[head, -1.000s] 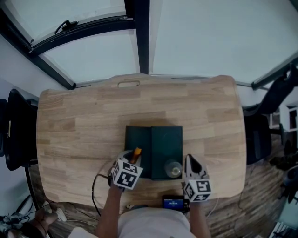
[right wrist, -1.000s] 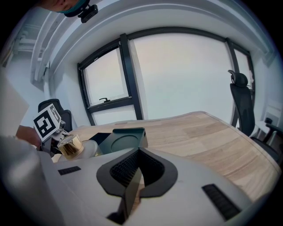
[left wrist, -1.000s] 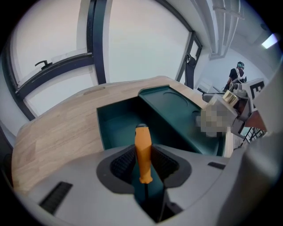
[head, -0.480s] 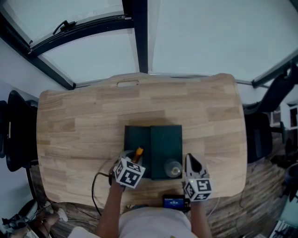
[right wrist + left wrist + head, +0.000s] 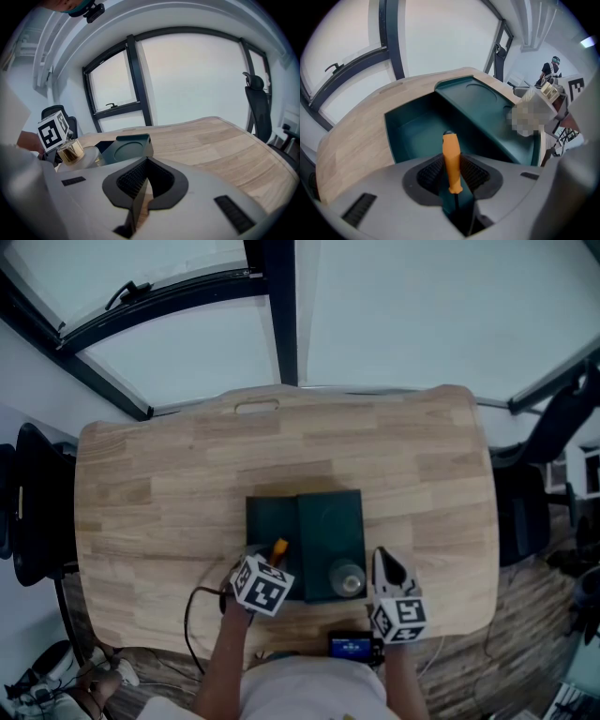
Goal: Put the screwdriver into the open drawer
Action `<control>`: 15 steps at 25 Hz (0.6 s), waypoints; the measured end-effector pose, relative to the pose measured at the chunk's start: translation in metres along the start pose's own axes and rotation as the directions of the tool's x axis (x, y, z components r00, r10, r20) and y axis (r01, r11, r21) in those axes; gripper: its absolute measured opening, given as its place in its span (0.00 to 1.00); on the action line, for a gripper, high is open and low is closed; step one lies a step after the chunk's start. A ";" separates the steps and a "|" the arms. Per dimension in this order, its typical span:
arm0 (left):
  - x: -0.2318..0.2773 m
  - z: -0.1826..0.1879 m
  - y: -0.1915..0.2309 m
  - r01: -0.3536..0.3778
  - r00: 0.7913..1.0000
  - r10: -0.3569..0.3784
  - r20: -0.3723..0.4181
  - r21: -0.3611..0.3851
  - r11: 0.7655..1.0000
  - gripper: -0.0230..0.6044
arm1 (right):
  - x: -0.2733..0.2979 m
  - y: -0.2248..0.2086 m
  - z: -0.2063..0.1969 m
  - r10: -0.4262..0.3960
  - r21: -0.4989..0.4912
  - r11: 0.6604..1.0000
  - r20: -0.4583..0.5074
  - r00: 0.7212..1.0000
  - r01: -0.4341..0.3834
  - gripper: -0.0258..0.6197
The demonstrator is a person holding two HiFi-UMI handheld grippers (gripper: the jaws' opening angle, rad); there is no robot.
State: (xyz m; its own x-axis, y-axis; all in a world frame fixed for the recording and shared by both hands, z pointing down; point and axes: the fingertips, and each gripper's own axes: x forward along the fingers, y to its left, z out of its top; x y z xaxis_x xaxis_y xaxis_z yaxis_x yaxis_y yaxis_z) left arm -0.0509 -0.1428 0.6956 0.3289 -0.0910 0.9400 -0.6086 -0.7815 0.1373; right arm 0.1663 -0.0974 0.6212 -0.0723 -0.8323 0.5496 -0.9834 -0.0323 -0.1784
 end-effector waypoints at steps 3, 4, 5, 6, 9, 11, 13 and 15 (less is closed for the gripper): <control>0.002 0.000 0.000 -0.006 1.000 0.006 -0.027 0.009 1.000 0.21 | 0.000 -0.002 -0.002 -0.003 0.005 1.000 -0.002 1.000 0.003 0.04; 0.003 0.000 0.000 -0.009 0.999 0.010 -0.036 0.015 1.000 0.21 | 0.000 -0.002 -0.001 -0.005 0.004 1.000 -0.001 1.000 0.005 0.04; 0.004 -0.001 0.000 -0.013 0.999 0.014 -0.045 0.021 1.000 0.21 | 0.000 -0.002 0.000 -0.006 0.003 1.000 -0.001 1.000 0.006 0.04; 0.005 -0.001 0.000 -0.017 0.998 0.018 -0.054 0.025 1.000 0.21 | 0.000 -0.003 0.000 -0.007 0.003 1.000 -0.001 1.000 0.007 0.04; 0.007 -0.001 0.000 -0.024 0.997 0.026 -0.070 0.031 0.999 0.21 | 0.001 -0.004 -0.002 -0.006 0.006 1.000 -0.006 1.000 0.006 0.04; 0.007 -0.001 0.001 -0.027 0.996 0.030 -0.080 0.032 0.999 0.21 | 0.001 -0.005 -0.002 -0.006 0.005 1.000 -0.006 1.000 0.006 0.04; 0.008 -0.002 0.001 -0.033 0.995 0.036 -0.097 0.030 0.999 0.21 | 0.001 -0.004 -0.001 -0.005 0.002 1.000 -0.005 1.000 0.005 0.04; 0.010 -0.002 0.002 -0.044 0.992 0.048 -0.115 0.034 0.998 0.21 | 0.002 -0.003 -0.004 -0.002 0.003 1.000 -0.011 1.000 0.002 0.04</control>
State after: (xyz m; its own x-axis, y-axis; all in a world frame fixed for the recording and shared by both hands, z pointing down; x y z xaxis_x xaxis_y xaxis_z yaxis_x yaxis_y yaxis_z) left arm -0.0503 -0.1444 0.7059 0.2145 -0.0566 0.9751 -0.5973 -0.7975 0.0851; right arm 0.1684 -0.0970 0.6260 -0.0724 -0.8261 0.5589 -0.9830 -0.0357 -0.1801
